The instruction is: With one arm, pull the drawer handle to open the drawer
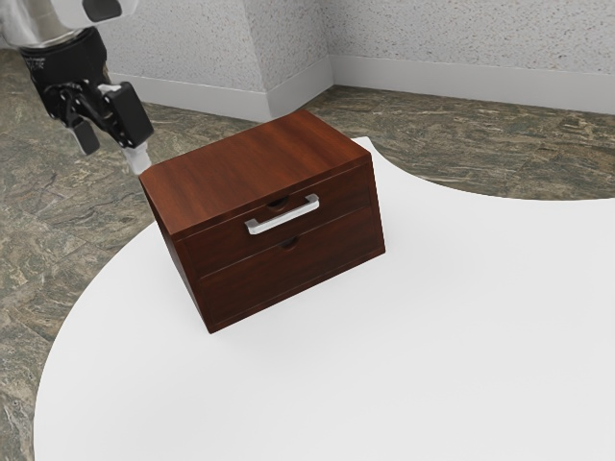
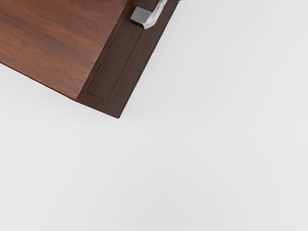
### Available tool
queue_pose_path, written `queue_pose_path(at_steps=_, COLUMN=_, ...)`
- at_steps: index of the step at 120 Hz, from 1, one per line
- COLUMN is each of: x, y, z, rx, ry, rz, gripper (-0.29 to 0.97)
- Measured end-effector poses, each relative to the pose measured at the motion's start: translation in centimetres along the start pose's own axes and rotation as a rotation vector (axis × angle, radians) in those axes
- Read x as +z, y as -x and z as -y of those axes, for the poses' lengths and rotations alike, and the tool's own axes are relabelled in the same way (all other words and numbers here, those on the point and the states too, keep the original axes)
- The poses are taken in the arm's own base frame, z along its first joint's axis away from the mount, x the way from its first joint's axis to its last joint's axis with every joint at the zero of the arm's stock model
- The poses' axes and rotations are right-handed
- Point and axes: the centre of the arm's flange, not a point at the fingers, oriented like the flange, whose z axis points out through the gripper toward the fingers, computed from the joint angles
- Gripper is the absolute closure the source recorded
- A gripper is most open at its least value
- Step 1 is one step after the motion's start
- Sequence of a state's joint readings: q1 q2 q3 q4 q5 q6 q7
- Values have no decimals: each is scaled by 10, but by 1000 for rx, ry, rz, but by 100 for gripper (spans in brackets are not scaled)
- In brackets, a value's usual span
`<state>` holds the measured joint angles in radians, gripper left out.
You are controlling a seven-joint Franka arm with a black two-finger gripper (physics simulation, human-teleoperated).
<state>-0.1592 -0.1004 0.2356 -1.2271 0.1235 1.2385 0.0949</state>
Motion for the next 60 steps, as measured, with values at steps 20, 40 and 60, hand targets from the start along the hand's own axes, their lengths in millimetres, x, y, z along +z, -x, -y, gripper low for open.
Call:
queue_pose_path(at_steps=20, x=10, y=-4, z=7, rx=-12, ry=-1, rz=20, gripper=0)
queue_pose_path(at_steps=40, x=32, y=-12, z=10, rx=-22, ry=-15, rz=73, gripper=0)
queue_pose_path(at_steps=60, x=31, y=-6, z=4, rx=4, ry=-22, rz=74, gripper=0)
